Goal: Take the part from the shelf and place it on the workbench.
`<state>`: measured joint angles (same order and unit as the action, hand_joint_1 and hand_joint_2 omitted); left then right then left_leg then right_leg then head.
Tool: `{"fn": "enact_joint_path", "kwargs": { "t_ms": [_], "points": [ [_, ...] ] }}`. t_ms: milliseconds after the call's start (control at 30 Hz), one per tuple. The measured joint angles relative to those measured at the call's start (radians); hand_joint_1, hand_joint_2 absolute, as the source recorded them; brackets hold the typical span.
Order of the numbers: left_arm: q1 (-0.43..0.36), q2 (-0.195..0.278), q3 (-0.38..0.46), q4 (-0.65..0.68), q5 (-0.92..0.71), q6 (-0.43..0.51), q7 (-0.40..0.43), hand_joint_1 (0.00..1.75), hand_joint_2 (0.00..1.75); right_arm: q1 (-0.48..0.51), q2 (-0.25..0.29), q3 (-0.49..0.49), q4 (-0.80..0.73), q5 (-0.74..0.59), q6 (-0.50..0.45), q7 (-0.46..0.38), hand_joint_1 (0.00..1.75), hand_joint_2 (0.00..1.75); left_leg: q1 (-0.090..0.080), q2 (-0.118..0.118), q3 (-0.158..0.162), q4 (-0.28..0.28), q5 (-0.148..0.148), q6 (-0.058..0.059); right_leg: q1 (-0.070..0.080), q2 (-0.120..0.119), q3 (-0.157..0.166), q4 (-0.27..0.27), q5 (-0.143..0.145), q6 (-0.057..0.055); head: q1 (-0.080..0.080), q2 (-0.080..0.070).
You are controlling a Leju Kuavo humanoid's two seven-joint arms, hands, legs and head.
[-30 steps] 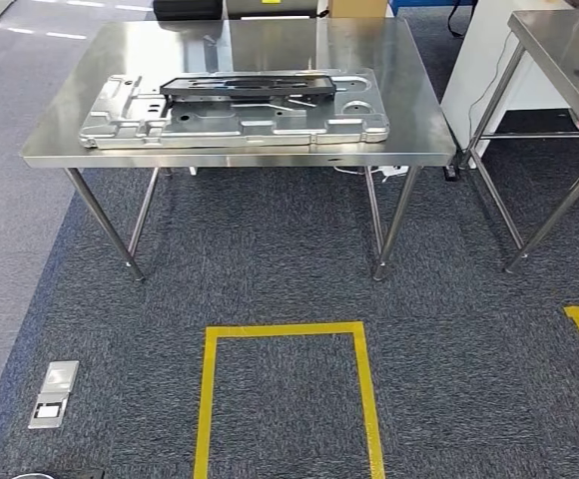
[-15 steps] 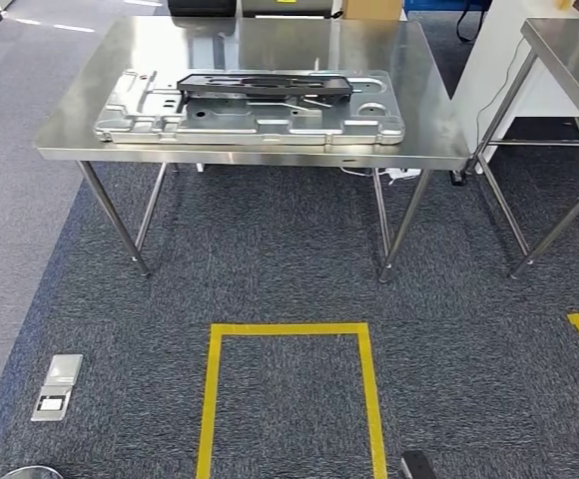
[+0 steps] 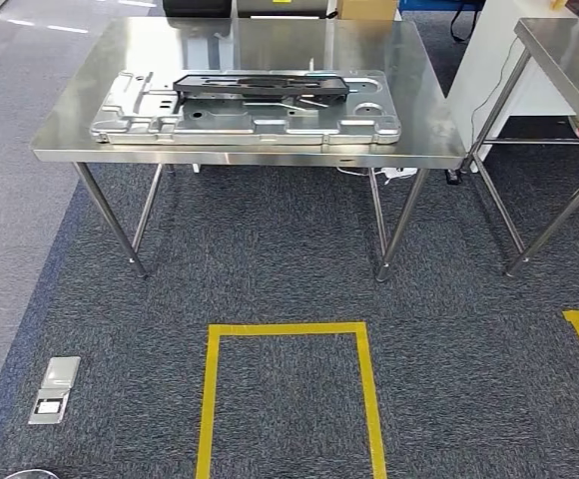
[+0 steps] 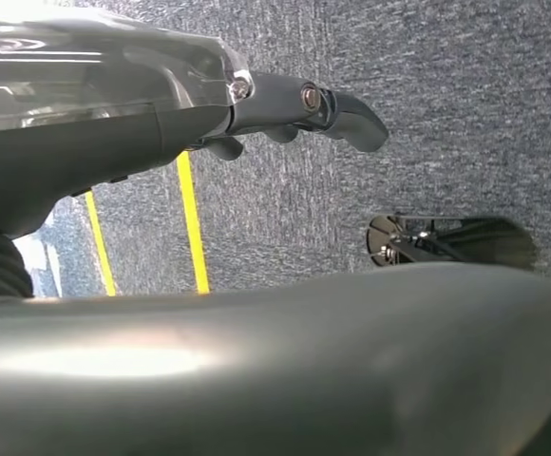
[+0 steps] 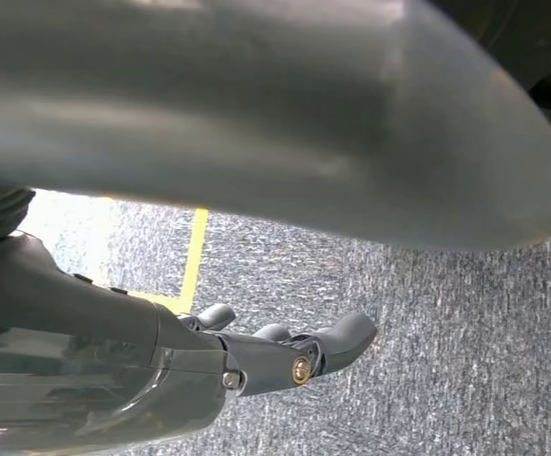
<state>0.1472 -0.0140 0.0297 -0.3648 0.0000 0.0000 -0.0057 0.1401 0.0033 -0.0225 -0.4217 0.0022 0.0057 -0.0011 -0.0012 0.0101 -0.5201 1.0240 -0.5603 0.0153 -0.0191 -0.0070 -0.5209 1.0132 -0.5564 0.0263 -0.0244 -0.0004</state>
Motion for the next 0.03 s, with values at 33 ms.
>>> {"fn": "enact_joint_path", "kwargs": {
  "t_ms": [33],
  "points": [
    [0.0,0.0,-0.001,0.0,0.0,0.0,0.0,0.0,0.0,0.0,0.0,0.0,0.001,0.0,0.0,0.0,0.0,0.0,0.0,0.0,0.0,0.0,0.0,0.0,0.0,0.0,0.0,0.0,0.0,0.0,0.0,0.0]
  ]
}}
